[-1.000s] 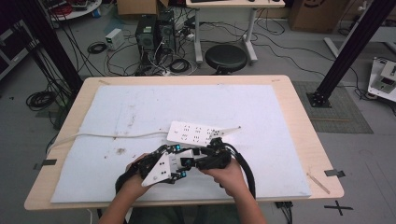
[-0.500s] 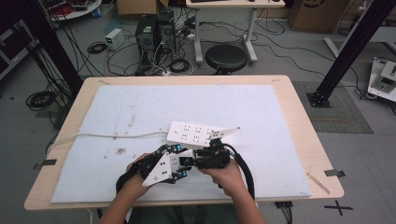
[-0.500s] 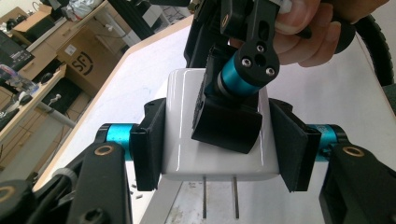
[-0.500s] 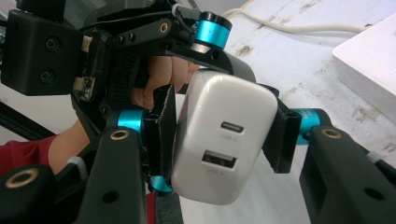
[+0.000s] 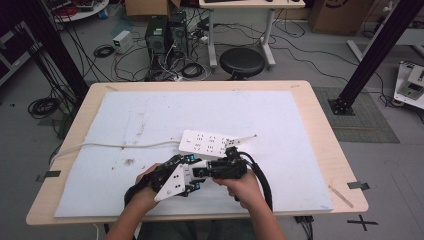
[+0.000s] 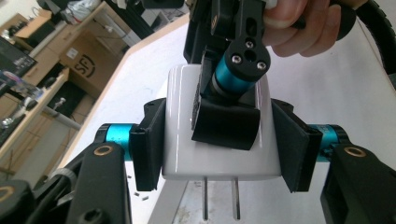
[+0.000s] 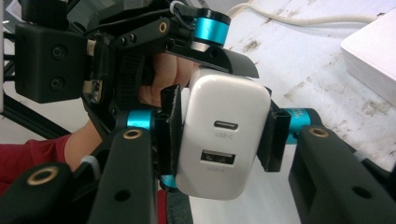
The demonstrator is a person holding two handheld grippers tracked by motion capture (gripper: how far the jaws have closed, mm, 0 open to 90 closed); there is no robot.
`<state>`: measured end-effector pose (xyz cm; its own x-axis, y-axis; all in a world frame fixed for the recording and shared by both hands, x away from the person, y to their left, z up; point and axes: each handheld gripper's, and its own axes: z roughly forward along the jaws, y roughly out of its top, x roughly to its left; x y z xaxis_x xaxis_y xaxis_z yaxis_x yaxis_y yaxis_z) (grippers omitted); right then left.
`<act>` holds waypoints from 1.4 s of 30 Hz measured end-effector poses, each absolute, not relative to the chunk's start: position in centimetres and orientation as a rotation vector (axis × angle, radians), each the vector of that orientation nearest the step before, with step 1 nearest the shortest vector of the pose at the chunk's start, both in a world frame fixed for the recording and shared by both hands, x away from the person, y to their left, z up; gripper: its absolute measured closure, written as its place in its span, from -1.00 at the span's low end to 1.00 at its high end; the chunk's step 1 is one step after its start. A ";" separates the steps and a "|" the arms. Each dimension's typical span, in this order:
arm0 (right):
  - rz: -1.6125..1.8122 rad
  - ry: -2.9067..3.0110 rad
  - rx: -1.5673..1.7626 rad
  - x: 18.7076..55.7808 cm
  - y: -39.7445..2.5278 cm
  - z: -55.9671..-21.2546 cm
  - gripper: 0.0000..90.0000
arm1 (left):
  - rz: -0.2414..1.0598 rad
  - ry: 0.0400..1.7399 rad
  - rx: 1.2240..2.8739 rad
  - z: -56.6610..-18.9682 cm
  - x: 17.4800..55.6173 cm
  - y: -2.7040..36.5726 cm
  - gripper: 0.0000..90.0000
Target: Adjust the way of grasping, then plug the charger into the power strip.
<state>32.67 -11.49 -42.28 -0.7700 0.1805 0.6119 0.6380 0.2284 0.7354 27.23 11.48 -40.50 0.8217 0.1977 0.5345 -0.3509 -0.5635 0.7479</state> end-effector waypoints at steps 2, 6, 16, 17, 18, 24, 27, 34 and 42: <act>-1.562 -2.116 -0.751 32.6 -11.5 -42.3 0.39 | 0.679 -0.081 2.050 -40.5 27.5 11.5 -0.10; -1.594 -2.152 -0.808 32.6 -12.1 -42.0 0.40 | 0.694 0.019 1.988 -39.9 27.6 12.2 -0.48; -1.713 -2.229 -0.804 32.3 -14.4 -40.0 0.40 | 0.664 0.151 2.003 -37.5 28.4 15.9 -0.50; -1.713 -2.229 -0.804 32.3 -14.4 -40.0 0.40 | 0.664 0.151 2.003 -37.5 28.4 15.9 -0.50; -1.730 -2.232 -0.803 32.3 -14.6 -39.7 0.40 | 0.661 0.184 1.999 -37.1 28.6 16.6 -0.50; -1.776 -2.279 -0.806 32.3 -15.6 -38.5 0.40 | 0.629 0.301 1.997 -36.2 29.4 18.8 -0.50; -1.778 -2.303 -0.813 32.4 -15.8 -38.2 0.40 | 0.648 0.349 2.045 -36.3 29.8 19.7 -0.50; -1.775 -2.360 -0.820 32.5 -16.3 -37.6 0.40 | 0.629 0.415 2.048 -36.2 30.5 21.1 -0.50; -1.749 -2.451 -0.850 32.8 -16.5 -37.2 0.40 | 0.602 0.443 2.060 -36.4 31.1 21.5 -0.50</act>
